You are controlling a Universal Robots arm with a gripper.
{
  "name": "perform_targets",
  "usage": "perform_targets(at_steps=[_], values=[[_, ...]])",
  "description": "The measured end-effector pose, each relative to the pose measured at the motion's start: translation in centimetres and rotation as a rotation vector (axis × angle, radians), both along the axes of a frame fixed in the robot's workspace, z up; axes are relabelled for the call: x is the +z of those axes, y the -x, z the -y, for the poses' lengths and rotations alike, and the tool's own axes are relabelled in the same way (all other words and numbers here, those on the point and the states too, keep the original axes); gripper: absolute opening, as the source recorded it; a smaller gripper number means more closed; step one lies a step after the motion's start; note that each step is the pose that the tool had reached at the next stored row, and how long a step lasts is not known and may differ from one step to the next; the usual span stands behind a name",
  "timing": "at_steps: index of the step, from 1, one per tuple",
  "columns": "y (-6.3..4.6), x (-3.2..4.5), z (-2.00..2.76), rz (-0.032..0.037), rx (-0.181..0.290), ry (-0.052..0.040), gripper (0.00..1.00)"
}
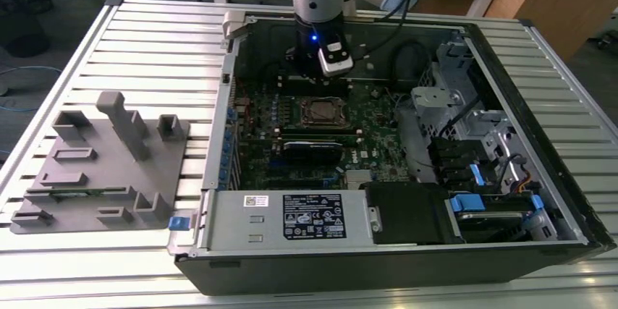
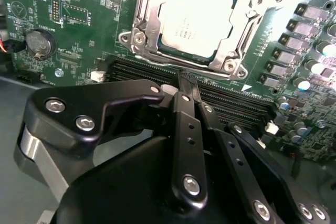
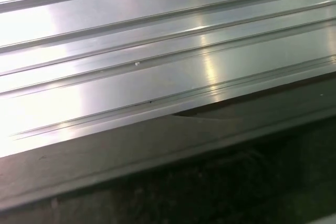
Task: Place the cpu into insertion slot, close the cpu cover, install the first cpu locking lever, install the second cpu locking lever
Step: 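Install the first cpu locking lever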
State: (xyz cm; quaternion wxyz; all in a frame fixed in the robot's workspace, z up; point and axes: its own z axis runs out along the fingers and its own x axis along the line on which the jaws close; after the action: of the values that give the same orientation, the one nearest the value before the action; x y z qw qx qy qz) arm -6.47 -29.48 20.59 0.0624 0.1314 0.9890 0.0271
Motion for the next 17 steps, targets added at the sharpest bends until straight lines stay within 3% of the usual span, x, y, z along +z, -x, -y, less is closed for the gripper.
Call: perform_targets(at_steps=[2,6,8,17], values=[[0.0,0.01,0.01,-0.0105,0.007,0.0163,0.11],[0.01,0.01,0.01,-0.0308,0.017,0.066,0.11],[0.0,0.01,0.05,-0.038,0.021,0.0847,0.11],[-0.54,-0.02,0.78,-0.0402,0.023,0.0858,0.11]])
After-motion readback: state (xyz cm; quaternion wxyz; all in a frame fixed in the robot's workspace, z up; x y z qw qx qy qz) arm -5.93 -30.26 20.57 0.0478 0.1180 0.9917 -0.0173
